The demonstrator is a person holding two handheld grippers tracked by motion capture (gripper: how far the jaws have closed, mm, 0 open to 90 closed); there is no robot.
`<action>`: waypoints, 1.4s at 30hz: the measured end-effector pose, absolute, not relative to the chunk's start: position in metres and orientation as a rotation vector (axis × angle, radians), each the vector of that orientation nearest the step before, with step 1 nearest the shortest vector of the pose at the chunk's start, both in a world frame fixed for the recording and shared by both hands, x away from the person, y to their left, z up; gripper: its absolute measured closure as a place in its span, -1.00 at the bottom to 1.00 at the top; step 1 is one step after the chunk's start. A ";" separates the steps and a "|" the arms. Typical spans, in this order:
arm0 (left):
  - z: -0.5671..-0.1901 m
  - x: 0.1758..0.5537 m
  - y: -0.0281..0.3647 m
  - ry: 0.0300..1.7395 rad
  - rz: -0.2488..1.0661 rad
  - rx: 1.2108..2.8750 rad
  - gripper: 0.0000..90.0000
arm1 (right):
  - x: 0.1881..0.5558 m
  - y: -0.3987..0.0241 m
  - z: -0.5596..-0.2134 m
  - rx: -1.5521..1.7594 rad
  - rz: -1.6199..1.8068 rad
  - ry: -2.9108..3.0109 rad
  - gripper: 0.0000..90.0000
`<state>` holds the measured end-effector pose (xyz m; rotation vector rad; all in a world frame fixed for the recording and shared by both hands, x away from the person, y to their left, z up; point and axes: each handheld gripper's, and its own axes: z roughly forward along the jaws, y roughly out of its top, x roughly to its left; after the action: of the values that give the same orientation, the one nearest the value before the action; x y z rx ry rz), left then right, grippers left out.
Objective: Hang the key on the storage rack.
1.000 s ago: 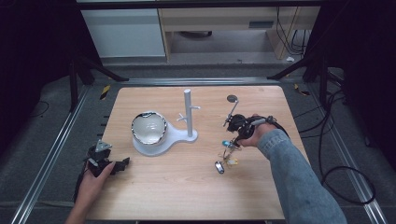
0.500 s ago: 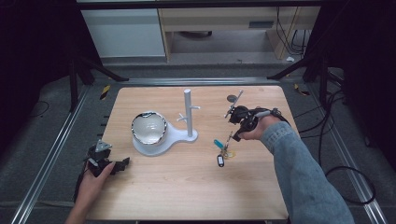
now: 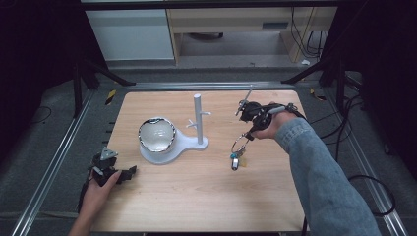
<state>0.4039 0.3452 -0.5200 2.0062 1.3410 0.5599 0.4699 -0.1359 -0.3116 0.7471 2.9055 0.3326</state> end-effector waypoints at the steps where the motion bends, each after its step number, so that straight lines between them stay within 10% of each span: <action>1: -0.520 0.404 0.345 1.341 0.560 2.007 -1.00 | 0.471 -0.134 -0.306 0.738 0.328 2.900 0.97; 42: -0.520 0.404 0.345 1.346 0.561 2.002 -1.00 | 0.484 -0.110 -0.272 0.660 0.308 2.892 0.97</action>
<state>0.4041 0.3448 -0.5201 2.0016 1.3463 0.5610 0.4842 -0.1099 -0.2721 0.6599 2.8918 0.3077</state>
